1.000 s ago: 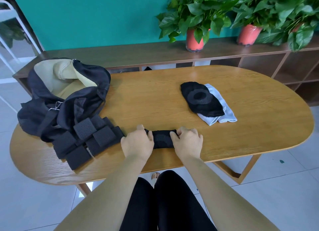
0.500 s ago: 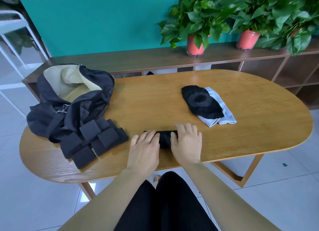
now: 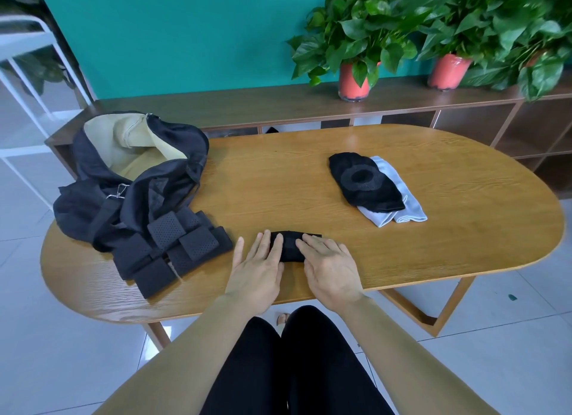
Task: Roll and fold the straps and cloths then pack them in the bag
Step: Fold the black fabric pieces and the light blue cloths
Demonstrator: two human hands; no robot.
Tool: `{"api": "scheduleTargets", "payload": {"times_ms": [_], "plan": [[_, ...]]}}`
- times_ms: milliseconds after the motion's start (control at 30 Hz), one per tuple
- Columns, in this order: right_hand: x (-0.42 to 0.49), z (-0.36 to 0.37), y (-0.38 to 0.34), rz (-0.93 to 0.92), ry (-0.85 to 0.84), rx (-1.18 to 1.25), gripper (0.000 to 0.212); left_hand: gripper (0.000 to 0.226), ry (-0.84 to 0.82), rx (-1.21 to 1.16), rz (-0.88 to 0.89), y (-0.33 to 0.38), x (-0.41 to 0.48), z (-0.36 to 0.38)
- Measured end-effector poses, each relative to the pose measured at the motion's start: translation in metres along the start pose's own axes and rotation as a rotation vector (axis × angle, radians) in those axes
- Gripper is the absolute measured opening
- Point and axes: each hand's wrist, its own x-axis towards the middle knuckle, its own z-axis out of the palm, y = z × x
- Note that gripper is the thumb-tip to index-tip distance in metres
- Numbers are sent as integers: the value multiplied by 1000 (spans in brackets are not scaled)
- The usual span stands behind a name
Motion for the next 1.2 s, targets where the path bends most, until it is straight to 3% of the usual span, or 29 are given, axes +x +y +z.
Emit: {"api": "scheduleTargets", "payload": {"times_ms": [200,467,1200], "plan": [[4,-1,-3,36,-58,-70,46,54,-41,4,27,-5,12,-8],[31,0,17,80,-103,-96,43,50,50,2,150,13,21,-20],[135,16,79,12,-131,-136,49,49,-3,-15,29,20,139,-16]]}}
